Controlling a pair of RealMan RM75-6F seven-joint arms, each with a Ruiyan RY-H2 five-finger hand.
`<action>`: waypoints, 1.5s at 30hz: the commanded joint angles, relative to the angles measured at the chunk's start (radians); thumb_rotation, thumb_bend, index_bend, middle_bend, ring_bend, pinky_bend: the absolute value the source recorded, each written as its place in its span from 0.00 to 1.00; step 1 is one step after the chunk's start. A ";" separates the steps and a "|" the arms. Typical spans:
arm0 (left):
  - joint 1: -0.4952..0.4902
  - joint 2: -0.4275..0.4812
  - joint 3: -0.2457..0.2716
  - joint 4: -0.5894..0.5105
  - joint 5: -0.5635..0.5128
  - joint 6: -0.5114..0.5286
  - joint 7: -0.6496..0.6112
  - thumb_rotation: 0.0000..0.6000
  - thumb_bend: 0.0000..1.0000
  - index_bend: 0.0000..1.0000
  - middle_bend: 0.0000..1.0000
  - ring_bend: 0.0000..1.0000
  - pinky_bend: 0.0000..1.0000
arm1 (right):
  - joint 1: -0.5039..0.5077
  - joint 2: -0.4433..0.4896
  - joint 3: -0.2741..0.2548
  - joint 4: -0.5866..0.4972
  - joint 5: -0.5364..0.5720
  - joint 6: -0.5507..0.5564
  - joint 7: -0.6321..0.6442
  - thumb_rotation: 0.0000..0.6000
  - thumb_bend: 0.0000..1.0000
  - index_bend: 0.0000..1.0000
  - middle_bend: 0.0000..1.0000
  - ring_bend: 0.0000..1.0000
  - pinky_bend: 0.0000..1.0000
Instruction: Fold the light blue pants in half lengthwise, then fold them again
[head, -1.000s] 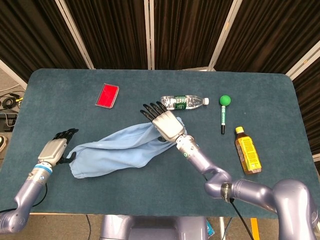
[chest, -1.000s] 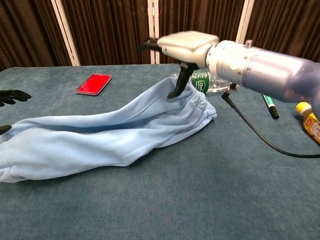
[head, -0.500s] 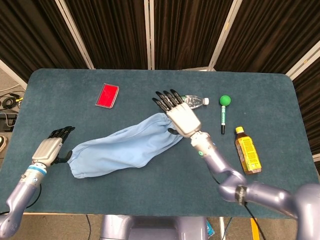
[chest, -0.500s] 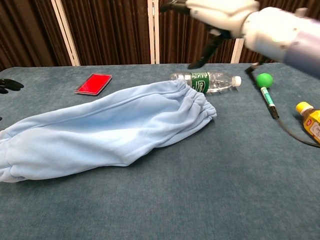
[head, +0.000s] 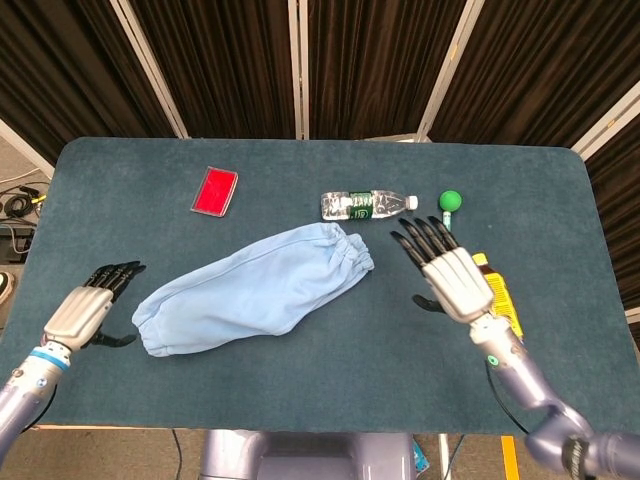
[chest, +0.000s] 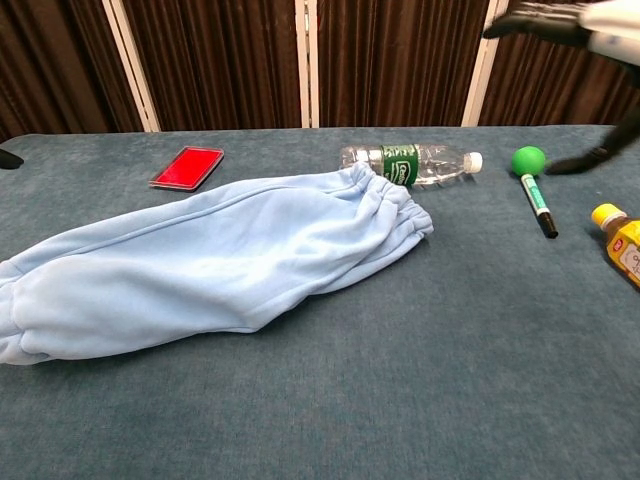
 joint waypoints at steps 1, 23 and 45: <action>0.009 0.011 0.049 0.048 0.117 0.038 -0.046 1.00 0.13 0.00 0.00 0.00 0.00 | -0.071 0.043 -0.046 -0.023 -0.019 0.056 0.050 1.00 0.00 0.00 0.00 0.00 0.00; -0.006 -0.260 0.131 0.559 0.419 0.239 -0.051 1.00 0.00 0.00 0.00 0.00 0.00 | -0.352 0.144 -0.112 -0.047 -0.035 0.263 0.234 1.00 0.00 0.00 0.00 0.00 0.00; -0.080 -0.445 0.202 0.878 0.469 0.254 -0.189 1.00 0.00 0.00 0.00 0.00 0.00 | -0.404 0.157 -0.074 -0.070 -0.089 0.276 0.264 1.00 0.00 0.00 0.00 0.00 0.00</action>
